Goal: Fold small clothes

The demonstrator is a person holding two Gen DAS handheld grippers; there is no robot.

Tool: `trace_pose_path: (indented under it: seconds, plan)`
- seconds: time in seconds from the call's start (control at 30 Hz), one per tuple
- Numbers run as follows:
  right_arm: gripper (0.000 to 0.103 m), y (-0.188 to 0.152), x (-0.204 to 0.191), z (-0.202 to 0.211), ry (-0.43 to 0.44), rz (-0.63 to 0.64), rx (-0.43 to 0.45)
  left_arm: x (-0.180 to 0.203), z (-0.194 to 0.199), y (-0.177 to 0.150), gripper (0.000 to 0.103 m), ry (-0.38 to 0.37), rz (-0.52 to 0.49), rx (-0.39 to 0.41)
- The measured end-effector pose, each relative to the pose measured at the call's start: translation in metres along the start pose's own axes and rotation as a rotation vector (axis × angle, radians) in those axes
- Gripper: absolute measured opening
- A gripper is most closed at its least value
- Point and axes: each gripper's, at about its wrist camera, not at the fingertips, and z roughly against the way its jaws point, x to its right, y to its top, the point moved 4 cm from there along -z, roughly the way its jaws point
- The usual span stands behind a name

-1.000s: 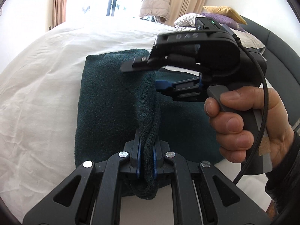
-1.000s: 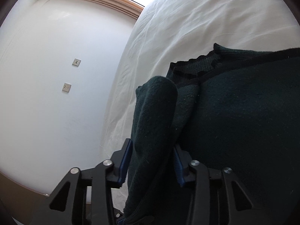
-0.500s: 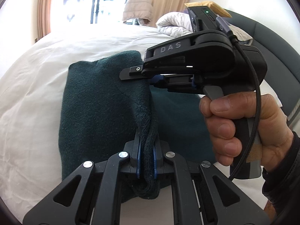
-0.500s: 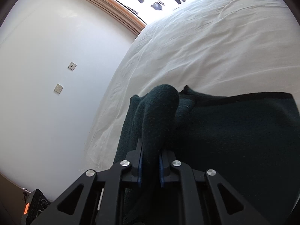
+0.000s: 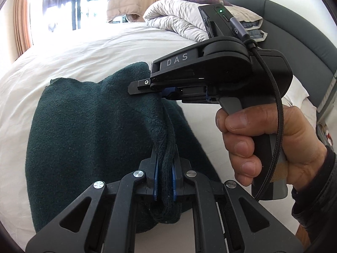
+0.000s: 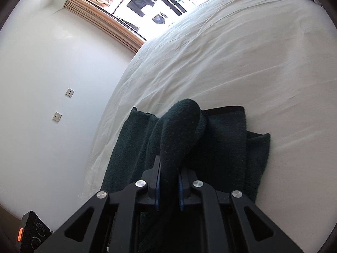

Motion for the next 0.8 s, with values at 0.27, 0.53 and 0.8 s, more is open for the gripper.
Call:
trace_pose_path:
  seconds: [0.27,0.53,0.8]
  plan:
    - [0.013,0.001,0.012,0.002,-0.006,-0.018,-0.007,0.02,-0.008,0.006,0.008,-0.01,-0.016,-0.018]
    - [0.013,0.002,0.024,-0.003,-0.007,-0.054,-0.002,0.011,-0.019,0.01,0.008,-0.016,0.0,-0.039]
    - [0.013,-0.006,0.042,-0.016,-0.027,-0.08,-0.045,0.011,-0.029,0.003,0.008,-0.024,0.012,-0.08]
